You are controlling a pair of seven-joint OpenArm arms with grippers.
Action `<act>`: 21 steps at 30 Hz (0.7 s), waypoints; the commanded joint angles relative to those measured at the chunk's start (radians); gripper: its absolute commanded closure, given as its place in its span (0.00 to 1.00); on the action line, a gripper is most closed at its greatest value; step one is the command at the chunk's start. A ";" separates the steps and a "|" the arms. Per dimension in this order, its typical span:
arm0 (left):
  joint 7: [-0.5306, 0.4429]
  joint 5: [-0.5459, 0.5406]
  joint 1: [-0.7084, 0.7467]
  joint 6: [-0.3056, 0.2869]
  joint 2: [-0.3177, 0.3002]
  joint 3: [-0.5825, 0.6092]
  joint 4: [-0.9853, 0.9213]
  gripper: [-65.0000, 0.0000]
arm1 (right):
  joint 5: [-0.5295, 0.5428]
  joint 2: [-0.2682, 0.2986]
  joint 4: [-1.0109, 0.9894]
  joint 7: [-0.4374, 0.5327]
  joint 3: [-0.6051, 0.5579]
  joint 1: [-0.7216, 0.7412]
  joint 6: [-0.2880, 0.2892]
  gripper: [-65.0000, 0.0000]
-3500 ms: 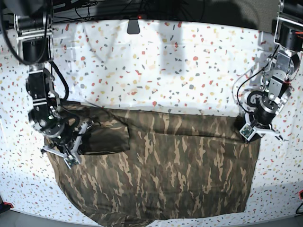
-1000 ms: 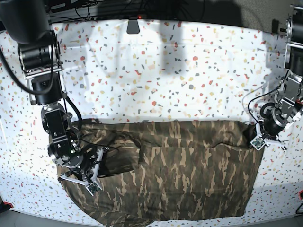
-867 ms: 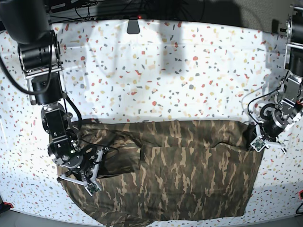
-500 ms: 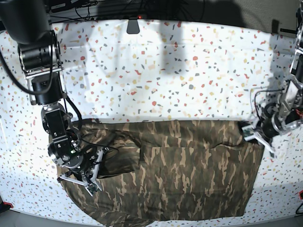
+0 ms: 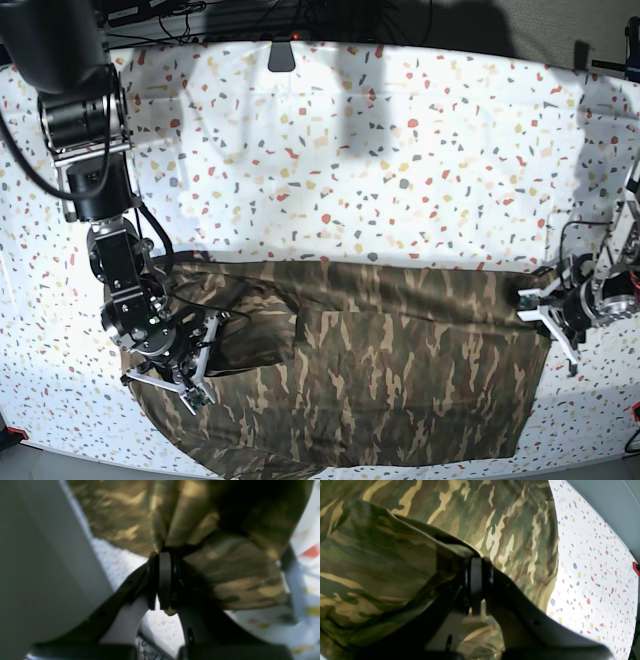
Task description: Fold the T-shirt properly
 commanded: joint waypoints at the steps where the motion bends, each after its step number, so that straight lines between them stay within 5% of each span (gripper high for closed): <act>1: 0.002 -0.026 -0.038 0.013 -0.023 -0.008 0.010 1.00 | 0.001 0.009 0.016 0.020 0.005 0.040 -0.014 1.00; 11: 0.000 -0.090 -0.040 0.013 0.044 -0.008 -0.004 1.00 | 0.001 0.009 0.016 0.031 0.005 0.041 -0.020 1.00; 17: 0.019 -0.091 -0.040 0.014 0.092 -0.008 -0.053 1.00 | 0.000 0.009 0.016 0.067 0.005 0.042 -0.096 1.00; 21: 0.118 -0.095 -0.040 0.014 0.095 -0.008 -0.074 1.00 | 0.001 0.009 0.016 0.070 0.006 0.042 -0.151 1.00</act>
